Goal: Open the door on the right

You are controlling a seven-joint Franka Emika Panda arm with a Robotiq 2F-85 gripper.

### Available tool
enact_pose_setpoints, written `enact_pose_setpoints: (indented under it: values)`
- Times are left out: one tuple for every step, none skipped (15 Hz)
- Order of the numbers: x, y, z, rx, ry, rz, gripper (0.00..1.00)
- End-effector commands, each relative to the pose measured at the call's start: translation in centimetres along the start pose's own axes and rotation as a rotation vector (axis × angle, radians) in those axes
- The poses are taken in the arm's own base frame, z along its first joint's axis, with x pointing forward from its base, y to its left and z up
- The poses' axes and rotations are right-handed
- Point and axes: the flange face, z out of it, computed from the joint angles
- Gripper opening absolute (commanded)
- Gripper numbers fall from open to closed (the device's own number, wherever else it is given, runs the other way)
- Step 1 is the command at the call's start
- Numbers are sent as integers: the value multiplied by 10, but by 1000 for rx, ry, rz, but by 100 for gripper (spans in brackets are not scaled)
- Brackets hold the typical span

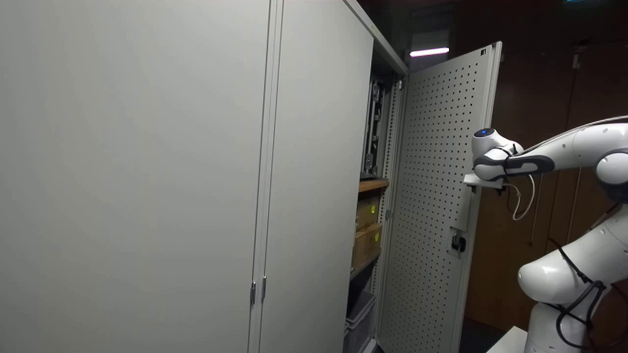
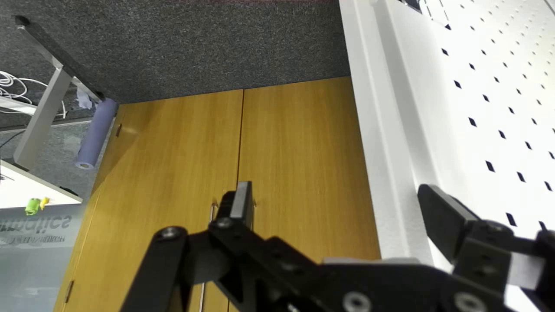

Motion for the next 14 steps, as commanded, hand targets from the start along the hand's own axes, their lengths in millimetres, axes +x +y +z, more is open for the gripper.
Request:
enact_pose_setpoints:
  values:
    - [0, 40, 19, -90, -32, -19, 100]
    - [2, 43, 22, -93, -32, -18, 100]
    - [5, 46, 25, -94, -34, -19, 100]
    - [7, 49, 28, -98, -35, -18, 100]
    - [9, 51, 31, -102, -39, -17, 100]
    - [11, 54, 34, -107, -39, -17, 100]
    - [13, 56, 37, -109, -41, -17, 100]
    - [16, 58, 40, -116, -41, -18, 100]
    - [18, 60, 43, -118, -43, -21, 100]
    - [20, 62, 46, -119, -45, -21, 100]
    - [22, 63, 48, -123, -45, -22, 100]
    - [24, 64, 51, -129, -46, -24, 100]
    - [25, 64, 53, -133, -48, -27, 100]
    - [27, 66, 56, -142, -49, -29, 100]
